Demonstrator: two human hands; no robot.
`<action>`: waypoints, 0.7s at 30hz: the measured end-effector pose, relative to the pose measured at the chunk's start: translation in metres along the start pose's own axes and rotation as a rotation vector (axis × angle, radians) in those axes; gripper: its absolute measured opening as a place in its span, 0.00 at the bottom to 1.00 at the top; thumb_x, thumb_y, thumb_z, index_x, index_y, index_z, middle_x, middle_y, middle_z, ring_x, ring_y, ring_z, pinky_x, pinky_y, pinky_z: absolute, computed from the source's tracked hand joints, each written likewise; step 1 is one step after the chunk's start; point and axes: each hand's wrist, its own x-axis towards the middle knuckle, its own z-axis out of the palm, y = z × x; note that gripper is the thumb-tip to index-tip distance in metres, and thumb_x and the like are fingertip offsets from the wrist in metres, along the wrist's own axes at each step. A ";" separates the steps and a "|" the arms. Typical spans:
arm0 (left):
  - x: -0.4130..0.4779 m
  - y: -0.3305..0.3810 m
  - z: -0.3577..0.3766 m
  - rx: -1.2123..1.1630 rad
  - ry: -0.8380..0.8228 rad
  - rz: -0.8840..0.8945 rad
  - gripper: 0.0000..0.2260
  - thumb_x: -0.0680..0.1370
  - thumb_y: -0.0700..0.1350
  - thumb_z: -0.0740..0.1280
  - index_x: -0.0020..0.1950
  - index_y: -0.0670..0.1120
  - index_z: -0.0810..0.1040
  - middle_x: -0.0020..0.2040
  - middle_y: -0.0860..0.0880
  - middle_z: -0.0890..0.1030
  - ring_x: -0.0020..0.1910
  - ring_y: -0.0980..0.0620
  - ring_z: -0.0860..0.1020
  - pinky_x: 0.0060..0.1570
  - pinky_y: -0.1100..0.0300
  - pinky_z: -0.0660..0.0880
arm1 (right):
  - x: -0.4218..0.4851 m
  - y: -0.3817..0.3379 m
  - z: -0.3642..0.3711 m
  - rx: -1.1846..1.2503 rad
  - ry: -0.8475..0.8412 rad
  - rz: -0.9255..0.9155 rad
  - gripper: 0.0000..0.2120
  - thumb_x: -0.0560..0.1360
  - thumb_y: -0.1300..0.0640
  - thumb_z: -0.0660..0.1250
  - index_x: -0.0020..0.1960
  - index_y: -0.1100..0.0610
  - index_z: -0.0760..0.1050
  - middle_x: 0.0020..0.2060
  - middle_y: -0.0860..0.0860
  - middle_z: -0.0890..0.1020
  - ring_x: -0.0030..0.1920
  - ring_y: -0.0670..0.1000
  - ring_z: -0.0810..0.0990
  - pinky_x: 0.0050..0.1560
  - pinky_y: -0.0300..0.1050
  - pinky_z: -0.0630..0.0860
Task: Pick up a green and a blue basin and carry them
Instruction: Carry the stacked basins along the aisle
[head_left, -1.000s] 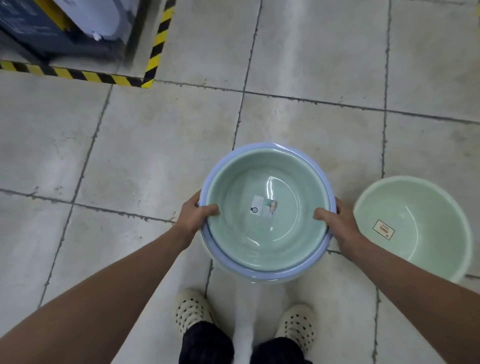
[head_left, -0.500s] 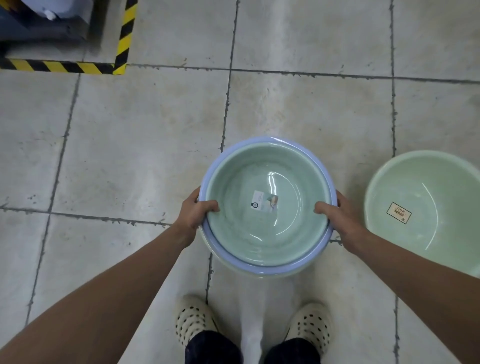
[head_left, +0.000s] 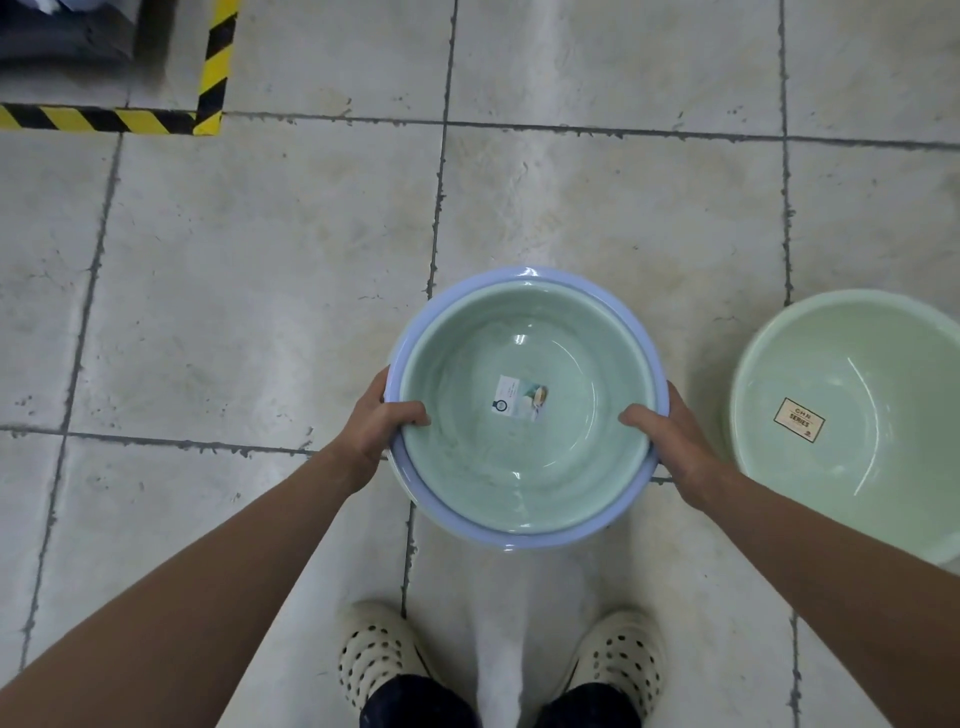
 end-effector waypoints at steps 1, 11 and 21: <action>0.000 0.000 -0.001 0.016 -0.020 0.000 0.33 0.60 0.42 0.72 0.66 0.54 0.77 0.61 0.45 0.83 0.60 0.39 0.81 0.59 0.38 0.79 | 0.001 0.002 0.000 -0.002 -0.002 -0.007 0.19 0.72 0.61 0.69 0.57 0.42 0.76 0.49 0.44 0.85 0.47 0.45 0.85 0.42 0.41 0.78; -0.010 0.041 0.022 0.082 0.063 -0.038 0.25 0.60 0.39 0.70 0.56 0.52 0.84 0.54 0.46 0.86 0.55 0.40 0.83 0.48 0.48 0.82 | -0.011 0.003 -0.010 0.108 0.116 0.093 0.17 0.65 0.57 0.67 0.54 0.49 0.79 0.42 0.48 0.84 0.41 0.51 0.81 0.36 0.40 0.74; -0.047 0.142 0.097 0.193 -0.039 0.014 0.23 0.60 0.40 0.70 0.54 0.54 0.82 0.48 0.51 0.86 0.44 0.50 0.83 0.35 0.58 0.78 | -0.056 -0.062 -0.093 0.167 0.191 0.017 0.20 0.62 0.56 0.67 0.54 0.50 0.79 0.47 0.51 0.85 0.46 0.53 0.83 0.42 0.44 0.76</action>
